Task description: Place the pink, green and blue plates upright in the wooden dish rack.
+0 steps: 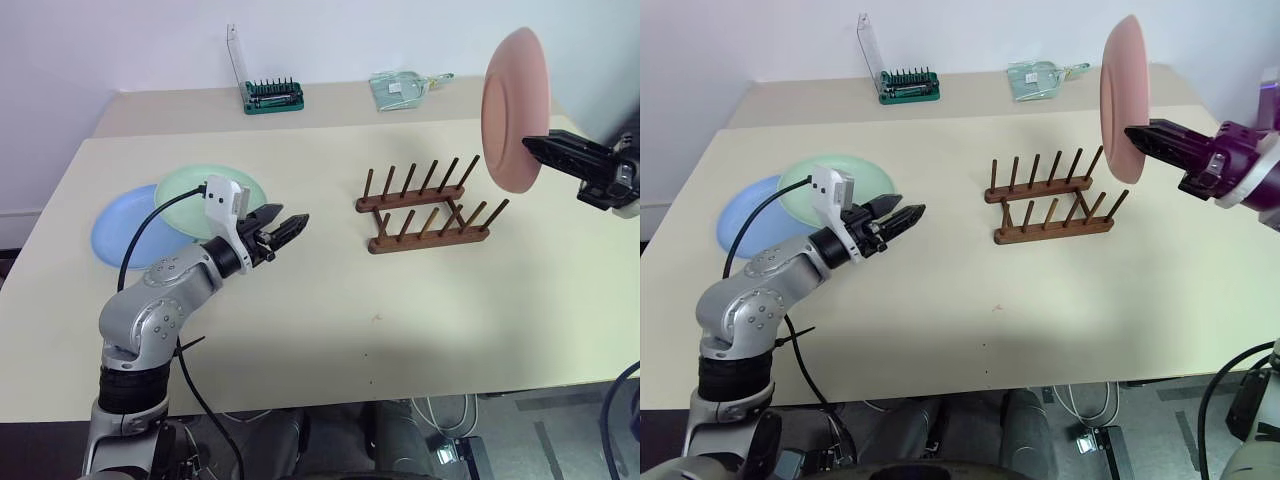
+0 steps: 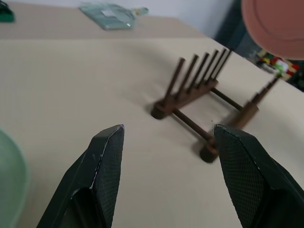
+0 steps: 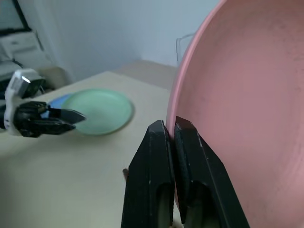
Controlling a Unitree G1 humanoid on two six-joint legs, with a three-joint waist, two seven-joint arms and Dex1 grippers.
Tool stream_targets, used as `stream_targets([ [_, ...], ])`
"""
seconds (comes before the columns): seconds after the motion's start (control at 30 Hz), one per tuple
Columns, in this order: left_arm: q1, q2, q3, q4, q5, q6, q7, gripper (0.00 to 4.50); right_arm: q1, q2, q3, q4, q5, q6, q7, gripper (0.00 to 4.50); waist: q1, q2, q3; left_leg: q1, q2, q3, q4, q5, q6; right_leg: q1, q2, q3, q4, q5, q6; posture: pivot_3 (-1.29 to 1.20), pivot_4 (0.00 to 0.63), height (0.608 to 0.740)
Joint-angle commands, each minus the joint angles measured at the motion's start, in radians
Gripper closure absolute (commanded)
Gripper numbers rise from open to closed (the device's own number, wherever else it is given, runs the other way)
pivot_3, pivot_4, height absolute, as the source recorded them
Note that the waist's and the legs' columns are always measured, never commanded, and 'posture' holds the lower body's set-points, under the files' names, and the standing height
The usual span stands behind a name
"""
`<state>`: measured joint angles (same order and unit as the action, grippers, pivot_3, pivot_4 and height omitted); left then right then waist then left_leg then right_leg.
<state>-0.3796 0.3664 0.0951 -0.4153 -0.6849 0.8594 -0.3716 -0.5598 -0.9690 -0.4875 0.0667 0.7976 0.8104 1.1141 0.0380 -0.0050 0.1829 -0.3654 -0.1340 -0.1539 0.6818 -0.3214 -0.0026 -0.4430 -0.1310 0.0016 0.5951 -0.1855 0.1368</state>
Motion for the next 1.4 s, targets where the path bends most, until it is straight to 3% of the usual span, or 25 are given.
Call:
stream_targets([
  [0.03, 0.009, 0.006, 0.003, -0.04, -0.008, -0.02, -0.014, 1.45, -0.036, -0.044, -0.003, 0.075, 0.025, 0.007, 0.068, 4.5, 0.0, 0.0, 0.0, 0.0, 0.0, 0.0, 0.0, 0.0, 0.0, 0.0, 0.0, 0.0, 0.0, 0.0, 0.0, 0.0, 0.15, 0.74],
  [0.33, 0.026, 0.005, -0.001, -0.052, -0.008, -0.014, -0.013, 1.45, -0.068, -0.052, 0.067, 0.19, 0.018, 0.018, 0.163, 4.5, 0.0, 0.0, 0.0, 0.0, 0.0, 0.002, 0.0, 0.0, 0.0, -0.001, 0.0, 0.001, 0.0, 0.0, 0.0, 0.0, 0.15, 0.74],
  [0.87, 0.018, -0.002, -0.023, -0.038, -0.017, -0.003, -0.035, 1.45, -0.18, -0.037, 0.111, 0.443, -0.02, 0.063, 0.194, 4.5, 0.0, 0.0, 0.0, 0.0, 0.0, 0.003, 0.0, 0.0, 0.001, -0.001, 0.0, 0.002, 0.0, 0.0, 0.0, 0.0, 0.15, 0.74],
  [1.4, 0.054, 0.001, -0.02, -0.049, -0.026, 0.004, -0.045, 1.45, -0.296, -0.122, 0.294, 0.449, -0.115, 0.099, 0.462, 4.5, 0.0, 0.0, 0.0, 0.002, 0.003, 0.01, 0.0, -0.002, 0.002, -0.002, 0.003, 0.009, 0.0, 0.0, 0.0, 0.0, 0.15, 0.74],
])
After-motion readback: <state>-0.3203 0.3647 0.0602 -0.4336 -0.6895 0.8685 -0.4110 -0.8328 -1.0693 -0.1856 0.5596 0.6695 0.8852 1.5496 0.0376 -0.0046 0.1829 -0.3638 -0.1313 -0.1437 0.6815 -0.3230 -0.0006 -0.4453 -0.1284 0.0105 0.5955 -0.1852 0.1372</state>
